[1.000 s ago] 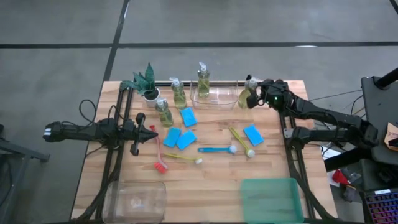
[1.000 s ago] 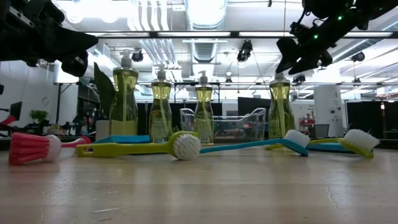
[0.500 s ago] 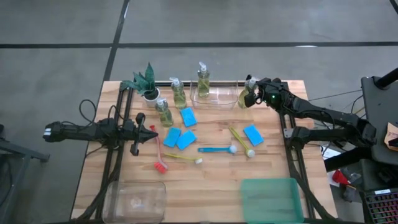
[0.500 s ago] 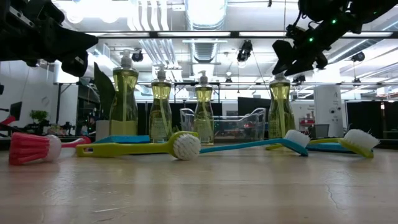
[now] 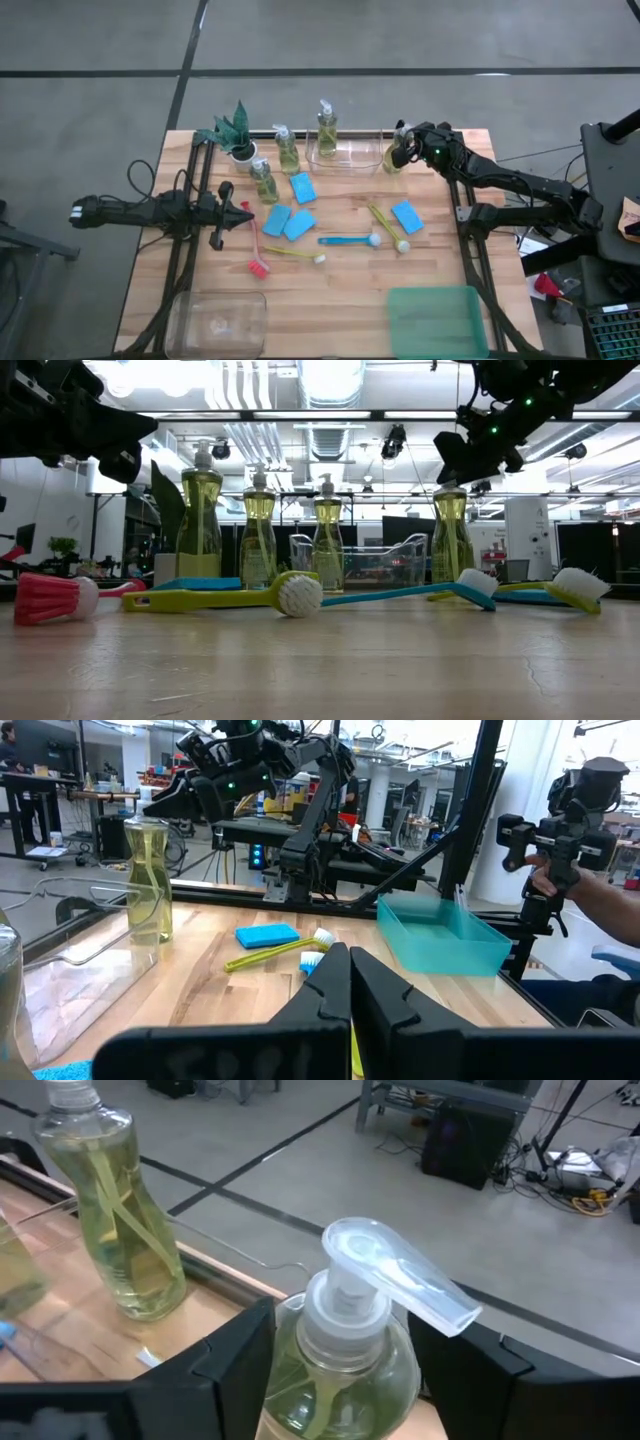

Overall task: Pick & Place Kitchen Sink Supplies
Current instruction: Put the liquid detergent into the top transparent bin

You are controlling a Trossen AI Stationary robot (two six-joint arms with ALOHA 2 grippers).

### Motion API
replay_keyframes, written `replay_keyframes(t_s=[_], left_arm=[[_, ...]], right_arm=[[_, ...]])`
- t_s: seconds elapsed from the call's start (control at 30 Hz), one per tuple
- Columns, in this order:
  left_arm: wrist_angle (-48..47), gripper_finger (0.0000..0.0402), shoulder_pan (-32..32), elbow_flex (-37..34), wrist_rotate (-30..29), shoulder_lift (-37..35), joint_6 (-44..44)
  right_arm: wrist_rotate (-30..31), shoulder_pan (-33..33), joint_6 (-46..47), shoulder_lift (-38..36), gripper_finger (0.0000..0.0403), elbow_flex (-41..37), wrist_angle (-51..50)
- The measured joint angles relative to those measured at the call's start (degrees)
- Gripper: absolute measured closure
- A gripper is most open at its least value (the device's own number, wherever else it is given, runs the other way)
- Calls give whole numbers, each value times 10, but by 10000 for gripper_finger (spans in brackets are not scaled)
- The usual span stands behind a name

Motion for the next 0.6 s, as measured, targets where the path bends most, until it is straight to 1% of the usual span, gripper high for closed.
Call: replay_keyframes(t_s=[0.17,0.43,0.47,0.6], left_arm=[[0,401,0,0,0,0,0],[0,401,0,0,0,0,0],[0,401,0,0,0,0,0],[0,401,0,0,0,0,0]], right_arm=[[-8,0,-4,0,220,0,0],[-22,0,-12,0,300,1,0],[-23,0,-16,-1,305,1,0],[-23,0,-20,-1,305,1,0]])
